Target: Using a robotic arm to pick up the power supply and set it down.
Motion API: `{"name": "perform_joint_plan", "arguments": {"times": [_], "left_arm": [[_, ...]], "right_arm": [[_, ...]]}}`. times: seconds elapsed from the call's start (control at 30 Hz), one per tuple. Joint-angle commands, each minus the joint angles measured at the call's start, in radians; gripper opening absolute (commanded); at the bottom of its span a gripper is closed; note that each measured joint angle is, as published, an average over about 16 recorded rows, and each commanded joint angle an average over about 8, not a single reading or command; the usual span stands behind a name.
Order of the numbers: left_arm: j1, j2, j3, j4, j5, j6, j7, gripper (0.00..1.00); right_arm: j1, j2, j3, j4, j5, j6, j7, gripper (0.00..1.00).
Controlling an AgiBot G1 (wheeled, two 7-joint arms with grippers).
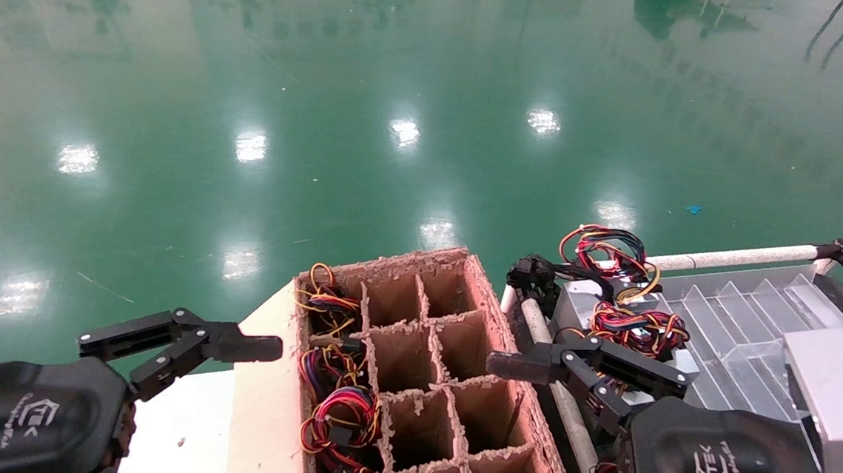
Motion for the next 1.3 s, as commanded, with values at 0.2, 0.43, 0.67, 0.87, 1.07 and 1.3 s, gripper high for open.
{"name": "perform_joint_plan", "arguments": {"times": [0.2,0.43,0.67,0.87,1.07,1.3], "left_arm": [[0.0,0.0,0.0,0.0,0.0,0.0,0.0,1.0],[0.0,0.0,0.0,0.0,0.0,0.0,0.0,1.0],[0.0,0.0,0.0,0.0,0.0,0.0,0.0,0.88],[0.0,0.0,0.0,0.0,0.0,0.0,0.0,0.13],[0.0,0.0,0.0,0.0,0.0,0.0,0.0,0.0],[0.0,0.0,0.0,0.0,0.0,0.0,0.0,0.0]], "right_arm": [[0.0,0.0,0.0,0.0,0.0,0.0,0.0,1.0],[0.0,0.0,0.0,0.0,0.0,0.0,0.0,1.0],[0.0,0.0,0.0,0.0,0.0,0.0,0.0,1.0],[0.0,0.0,0.0,0.0,0.0,0.0,0.0,1.0],[0.0,0.0,0.0,0.0,0.0,0.0,0.0,1.0],[0.0,0.0,0.0,0.0,0.0,0.0,0.0,1.0]]}}
